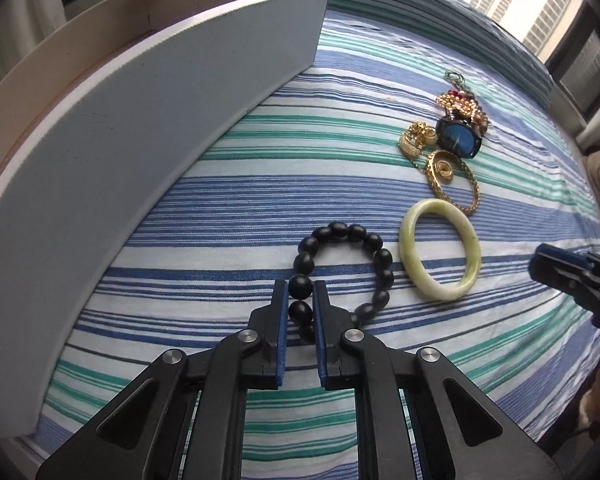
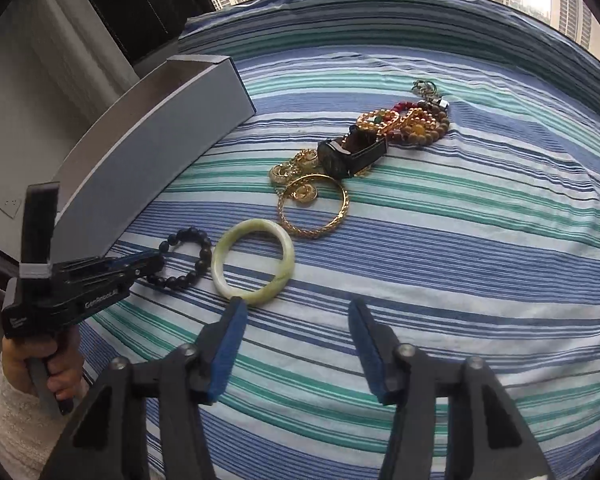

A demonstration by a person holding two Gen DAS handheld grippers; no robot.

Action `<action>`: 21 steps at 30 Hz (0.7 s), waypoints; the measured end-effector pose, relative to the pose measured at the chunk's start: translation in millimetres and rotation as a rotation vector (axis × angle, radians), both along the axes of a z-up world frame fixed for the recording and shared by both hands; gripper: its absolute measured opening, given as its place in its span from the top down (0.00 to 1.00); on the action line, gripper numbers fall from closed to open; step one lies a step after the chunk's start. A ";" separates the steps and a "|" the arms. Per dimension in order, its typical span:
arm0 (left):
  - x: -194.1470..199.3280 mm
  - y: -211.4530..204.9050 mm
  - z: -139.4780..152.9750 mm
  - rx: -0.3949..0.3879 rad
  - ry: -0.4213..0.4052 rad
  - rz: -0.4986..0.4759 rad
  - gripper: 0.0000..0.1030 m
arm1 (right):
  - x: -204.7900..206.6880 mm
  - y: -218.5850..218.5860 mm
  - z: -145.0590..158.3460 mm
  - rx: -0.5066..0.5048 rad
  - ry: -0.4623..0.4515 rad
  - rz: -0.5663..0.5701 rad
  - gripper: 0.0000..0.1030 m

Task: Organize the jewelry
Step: 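Grasp the black bead bracelet with the left tool while the right tool grasps the jade bangle, then carry the bead bracelet and jade bangle into the white box and release both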

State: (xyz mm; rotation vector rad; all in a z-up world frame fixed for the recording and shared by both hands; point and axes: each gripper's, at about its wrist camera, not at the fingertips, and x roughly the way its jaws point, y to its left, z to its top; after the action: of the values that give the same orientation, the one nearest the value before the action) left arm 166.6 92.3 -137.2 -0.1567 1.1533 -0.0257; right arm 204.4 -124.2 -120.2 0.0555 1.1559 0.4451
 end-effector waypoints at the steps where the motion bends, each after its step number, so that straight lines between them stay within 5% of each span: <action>1: -4.0 1.8 3.6 0.002 -0.012 0.007 0.91 | 12.8 7.4 -10.5 0.003 0.035 -0.006 0.61; 6: -14.0 10.3 5.9 0.012 -0.030 0.024 0.91 | 41.2 44.3 -42.5 -0.082 0.103 -0.002 0.62; 9: -17.1 13.5 5.9 0.004 -0.035 0.023 0.91 | 43.7 56.6 -44.1 -0.162 0.066 0.007 0.62; 10: -17.4 13.6 7.7 -0.002 -0.042 0.021 0.91 | 44.0 58.9 -43.9 -0.175 0.057 0.016 0.82; 12: -22.2 14.4 18.1 -0.020 -0.068 0.020 0.91 | 42.9 57.2 -43.6 -0.165 0.059 0.020 0.90; 21: -60.4 32.4 102.8 -0.068 -0.236 0.025 0.91 | 7.2 53.4 27.7 -0.040 -0.068 0.080 0.90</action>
State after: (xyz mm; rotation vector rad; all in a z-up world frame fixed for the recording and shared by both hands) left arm 106.2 124.7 -34.4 -0.2225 0.9157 -0.0604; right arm 211.6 -70.8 -92.6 -0.0407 1.1026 0.4908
